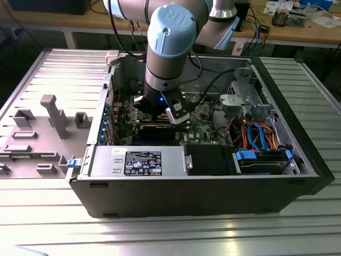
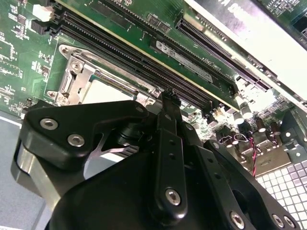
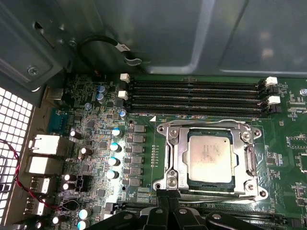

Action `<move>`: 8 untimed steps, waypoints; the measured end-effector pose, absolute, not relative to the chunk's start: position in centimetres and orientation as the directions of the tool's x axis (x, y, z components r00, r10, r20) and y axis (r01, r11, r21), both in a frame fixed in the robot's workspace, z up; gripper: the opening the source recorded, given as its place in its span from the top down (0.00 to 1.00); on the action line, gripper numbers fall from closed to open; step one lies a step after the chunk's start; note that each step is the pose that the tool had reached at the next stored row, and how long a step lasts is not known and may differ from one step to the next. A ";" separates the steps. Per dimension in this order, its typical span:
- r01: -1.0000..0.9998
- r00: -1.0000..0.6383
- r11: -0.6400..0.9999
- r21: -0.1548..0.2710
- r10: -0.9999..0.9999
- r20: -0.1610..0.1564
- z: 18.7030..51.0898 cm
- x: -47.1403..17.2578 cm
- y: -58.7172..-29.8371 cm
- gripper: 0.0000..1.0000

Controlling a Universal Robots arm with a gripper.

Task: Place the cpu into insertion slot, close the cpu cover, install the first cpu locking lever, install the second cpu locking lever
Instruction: 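Install the second cpu locking lever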

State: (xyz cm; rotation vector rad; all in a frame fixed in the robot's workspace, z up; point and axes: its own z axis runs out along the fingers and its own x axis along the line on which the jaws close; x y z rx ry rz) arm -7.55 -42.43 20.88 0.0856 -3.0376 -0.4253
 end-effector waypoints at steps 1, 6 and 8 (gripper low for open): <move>-0.045 -0.996 0.960 0.276 -0.065 0.065 20.9 -7.6 -42.4 0.89; -0.045 -0.996 0.960 0.277 -0.065 0.065 20.9 -7.6 -42.4 0.89; -0.045 -0.996 0.960 0.277 -0.065 0.065 20.9 -7.6 -42.4 0.89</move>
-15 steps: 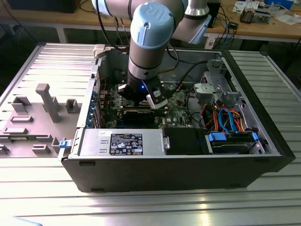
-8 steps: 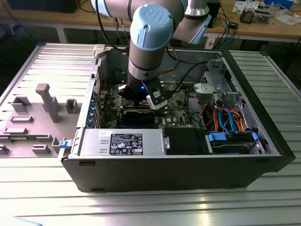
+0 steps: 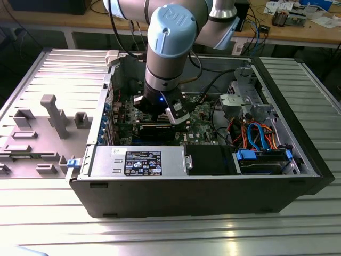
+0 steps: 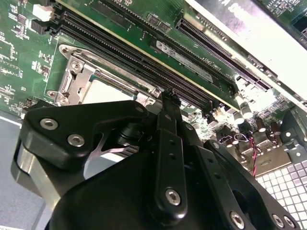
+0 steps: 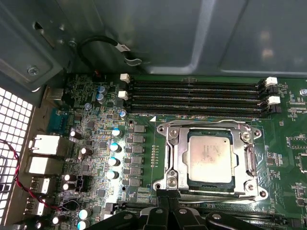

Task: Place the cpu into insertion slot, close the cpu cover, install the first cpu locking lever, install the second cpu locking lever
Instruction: 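Install the second cpu locking lever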

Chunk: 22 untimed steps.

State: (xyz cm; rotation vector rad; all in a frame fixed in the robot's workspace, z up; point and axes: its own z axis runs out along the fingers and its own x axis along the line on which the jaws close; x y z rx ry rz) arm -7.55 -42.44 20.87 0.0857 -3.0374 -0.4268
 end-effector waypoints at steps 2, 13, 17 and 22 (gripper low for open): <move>-0.044 -0.996 0.960 0.277 -0.064 0.065 20.7 -7.7 -42.5 0.89; -0.027 -0.997 0.952 0.305 -0.049 0.063 20.0 -8.1 -42.5 0.89; -0.028 -0.997 0.948 0.318 -0.050 0.062 19.6 -8.2 -42.5 0.89; -0.026 -0.997 0.948 0.318 -0.049 0.064 20.1 -8.6 -42.4 0.89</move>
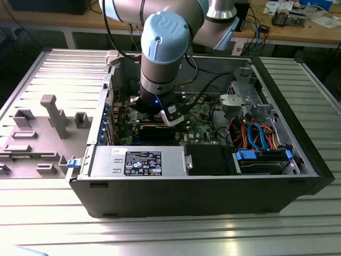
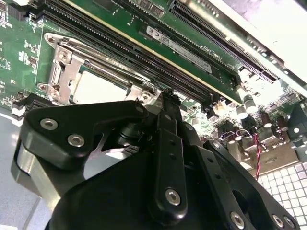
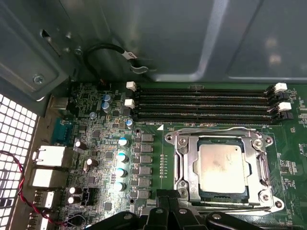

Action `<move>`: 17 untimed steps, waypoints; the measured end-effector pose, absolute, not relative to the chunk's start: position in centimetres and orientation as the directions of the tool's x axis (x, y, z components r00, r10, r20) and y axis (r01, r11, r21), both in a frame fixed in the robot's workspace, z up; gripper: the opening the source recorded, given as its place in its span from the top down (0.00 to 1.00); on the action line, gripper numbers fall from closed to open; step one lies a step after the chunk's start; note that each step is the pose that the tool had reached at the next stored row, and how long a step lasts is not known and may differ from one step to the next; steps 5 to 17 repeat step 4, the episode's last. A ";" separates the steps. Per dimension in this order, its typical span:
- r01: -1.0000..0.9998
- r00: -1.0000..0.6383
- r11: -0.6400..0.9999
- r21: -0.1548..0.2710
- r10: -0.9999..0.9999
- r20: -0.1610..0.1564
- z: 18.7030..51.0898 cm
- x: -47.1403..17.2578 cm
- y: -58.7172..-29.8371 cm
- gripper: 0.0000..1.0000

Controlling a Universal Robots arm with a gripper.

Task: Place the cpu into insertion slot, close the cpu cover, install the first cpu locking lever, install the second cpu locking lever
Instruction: 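Install the second cpu locking lever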

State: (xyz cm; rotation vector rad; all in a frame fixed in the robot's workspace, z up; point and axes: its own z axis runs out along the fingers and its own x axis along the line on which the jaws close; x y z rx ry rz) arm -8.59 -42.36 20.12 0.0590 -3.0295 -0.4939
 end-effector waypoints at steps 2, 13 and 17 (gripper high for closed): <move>-0.026 -0.997 0.947 0.319 -0.049 0.064 20.1 -8.6 -42.4 0.89; -0.026 -0.997 0.947 0.320 -0.049 0.064 20.1 -8.6 -42.4 0.89; -0.026 -0.997 0.947 0.320 -0.049 0.064 20.1 -8.6 -42.4 0.89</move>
